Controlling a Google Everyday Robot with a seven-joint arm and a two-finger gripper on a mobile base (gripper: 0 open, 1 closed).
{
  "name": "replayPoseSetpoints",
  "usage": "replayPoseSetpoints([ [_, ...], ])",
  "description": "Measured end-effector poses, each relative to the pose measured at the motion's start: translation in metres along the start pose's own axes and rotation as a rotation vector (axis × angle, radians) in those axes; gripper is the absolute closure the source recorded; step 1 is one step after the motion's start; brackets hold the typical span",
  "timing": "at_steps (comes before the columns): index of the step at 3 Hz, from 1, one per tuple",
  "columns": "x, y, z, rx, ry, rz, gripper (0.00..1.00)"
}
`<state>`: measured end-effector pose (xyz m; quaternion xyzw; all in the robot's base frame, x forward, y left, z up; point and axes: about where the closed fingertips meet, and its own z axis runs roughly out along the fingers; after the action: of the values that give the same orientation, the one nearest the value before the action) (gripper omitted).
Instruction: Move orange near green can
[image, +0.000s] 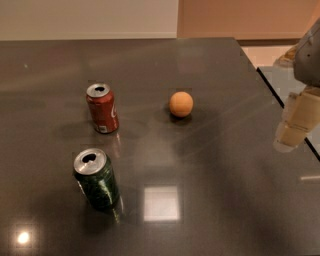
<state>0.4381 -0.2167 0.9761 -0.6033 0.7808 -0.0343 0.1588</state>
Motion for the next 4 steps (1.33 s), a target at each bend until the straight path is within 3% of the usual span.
replayPoseSetpoints([
  [2,-0.005,-0.01,0.007,-0.003,-0.012,-0.022,0.0],
  [4,-0.018,-0.035,0.04,-0.028,-0.05,-0.051,0.0],
])
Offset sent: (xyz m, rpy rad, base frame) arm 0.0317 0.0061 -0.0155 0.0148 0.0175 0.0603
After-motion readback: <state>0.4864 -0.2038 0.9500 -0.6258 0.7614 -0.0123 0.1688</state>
